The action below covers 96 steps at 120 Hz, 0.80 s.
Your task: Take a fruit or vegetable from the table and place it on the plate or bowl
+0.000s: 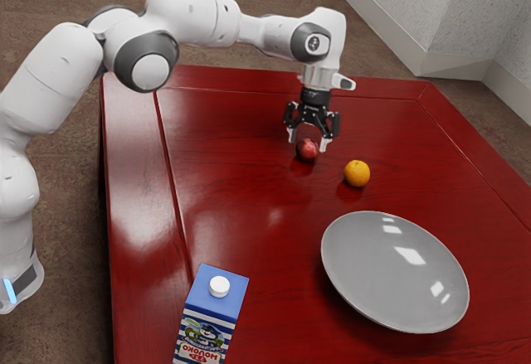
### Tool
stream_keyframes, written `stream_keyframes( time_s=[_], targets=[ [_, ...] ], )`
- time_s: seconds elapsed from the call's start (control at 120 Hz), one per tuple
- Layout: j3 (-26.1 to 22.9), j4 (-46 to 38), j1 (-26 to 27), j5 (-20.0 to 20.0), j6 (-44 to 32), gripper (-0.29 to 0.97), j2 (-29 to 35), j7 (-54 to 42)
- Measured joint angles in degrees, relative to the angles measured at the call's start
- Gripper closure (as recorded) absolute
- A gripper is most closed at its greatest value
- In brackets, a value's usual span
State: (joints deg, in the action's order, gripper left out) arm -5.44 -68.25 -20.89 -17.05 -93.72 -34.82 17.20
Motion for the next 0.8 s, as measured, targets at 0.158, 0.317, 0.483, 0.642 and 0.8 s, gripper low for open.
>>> stream_keyframes(
  time_s=[0.158,0.317,0.483,0.642,0.8],
  targets=[
    [-0.8,0.1,0.0,0.0,-0.7,0.00,-0.9,-0.4],
    [-0.9,0.2,-0.1,0.0,-1.2,0.00,-1.9,-0.6],
    [-1.1,0.2,-0.2,0.0,-1.5,0.23,-1.9,-0.5],
    [-1.7,0.2,-0.1,0.2,-1.7,0.32,-2.1,-0.1],
    [-1.9,-0.1,1.0,0.7,-1.8,0.35,2.6,0.6]
  ],
)
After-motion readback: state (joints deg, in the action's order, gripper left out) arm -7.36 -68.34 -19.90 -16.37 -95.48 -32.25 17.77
